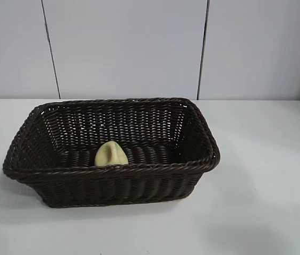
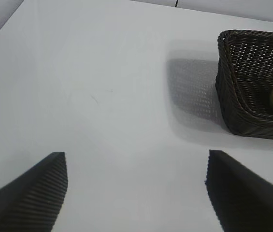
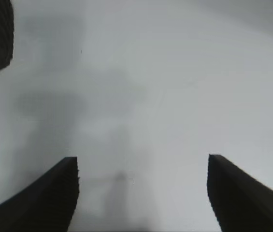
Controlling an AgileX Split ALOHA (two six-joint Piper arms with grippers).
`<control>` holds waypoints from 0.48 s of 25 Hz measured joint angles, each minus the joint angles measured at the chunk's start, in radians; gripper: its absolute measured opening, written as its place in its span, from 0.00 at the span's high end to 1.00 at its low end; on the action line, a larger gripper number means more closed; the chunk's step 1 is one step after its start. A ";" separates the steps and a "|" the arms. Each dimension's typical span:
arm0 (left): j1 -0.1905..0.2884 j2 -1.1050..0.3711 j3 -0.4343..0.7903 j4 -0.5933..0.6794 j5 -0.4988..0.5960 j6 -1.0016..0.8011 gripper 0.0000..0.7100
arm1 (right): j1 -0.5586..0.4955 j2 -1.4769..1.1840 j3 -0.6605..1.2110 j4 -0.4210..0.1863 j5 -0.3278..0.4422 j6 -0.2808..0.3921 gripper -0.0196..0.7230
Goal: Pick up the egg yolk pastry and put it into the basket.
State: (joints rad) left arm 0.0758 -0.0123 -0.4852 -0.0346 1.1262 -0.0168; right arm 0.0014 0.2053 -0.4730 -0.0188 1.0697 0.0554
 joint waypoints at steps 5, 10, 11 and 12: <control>0.000 0.000 0.000 0.000 0.000 0.000 0.20 | 0.000 -0.194 0.000 0.000 0.002 0.000 0.25; 0.000 0.000 0.000 0.000 0.000 0.000 0.20 | 0.000 -0.222 0.000 0.000 0.006 0.000 0.25; 0.000 0.000 0.000 0.000 0.000 0.000 0.20 | 0.000 -0.222 0.000 0.000 0.006 0.000 0.25; 0.000 0.000 0.000 0.000 0.000 0.000 0.20 | 0.000 -0.222 0.000 0.000 0.007 0.000 0.25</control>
State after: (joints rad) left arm 0.0758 -0.0123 -0.4852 -0.0346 1.1262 -0.0168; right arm 0.0014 -0.0170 -0.4730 -0.0188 1.0768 0.0554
